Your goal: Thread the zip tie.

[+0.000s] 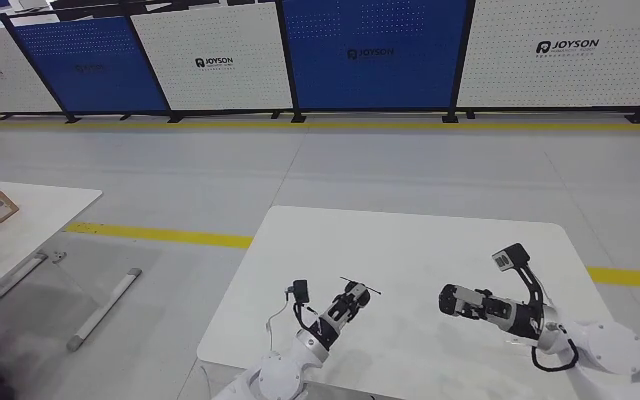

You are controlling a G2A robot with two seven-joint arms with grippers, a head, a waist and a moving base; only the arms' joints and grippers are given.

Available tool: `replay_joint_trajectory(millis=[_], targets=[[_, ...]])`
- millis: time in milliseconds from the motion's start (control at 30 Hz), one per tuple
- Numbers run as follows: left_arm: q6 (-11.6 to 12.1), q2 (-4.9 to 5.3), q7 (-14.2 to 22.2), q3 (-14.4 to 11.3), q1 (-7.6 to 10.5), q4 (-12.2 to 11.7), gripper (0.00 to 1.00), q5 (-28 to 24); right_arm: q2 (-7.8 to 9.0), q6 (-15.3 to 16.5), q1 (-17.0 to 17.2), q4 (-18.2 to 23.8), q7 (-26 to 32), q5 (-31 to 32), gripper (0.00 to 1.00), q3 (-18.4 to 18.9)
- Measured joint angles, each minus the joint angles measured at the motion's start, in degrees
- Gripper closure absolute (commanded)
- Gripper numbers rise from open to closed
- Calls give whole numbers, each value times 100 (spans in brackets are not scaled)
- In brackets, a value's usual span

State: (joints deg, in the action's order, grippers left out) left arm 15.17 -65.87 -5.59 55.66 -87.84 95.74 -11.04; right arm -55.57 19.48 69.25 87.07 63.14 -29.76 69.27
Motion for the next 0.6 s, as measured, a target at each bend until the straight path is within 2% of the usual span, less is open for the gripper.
replay_joint_trajectory(millis=[300,467,600], targets=[[-3,0,-1,4,1,-3,100,-1,0,0,0,0,0,1,0,0],[-60,-57,-476,37,18,-154,100,25,0,0,0,0,0,1,0,0],[-59,-76,-416,-52,12,-247,100,207,0,0,0,0,0,1,0,0]])
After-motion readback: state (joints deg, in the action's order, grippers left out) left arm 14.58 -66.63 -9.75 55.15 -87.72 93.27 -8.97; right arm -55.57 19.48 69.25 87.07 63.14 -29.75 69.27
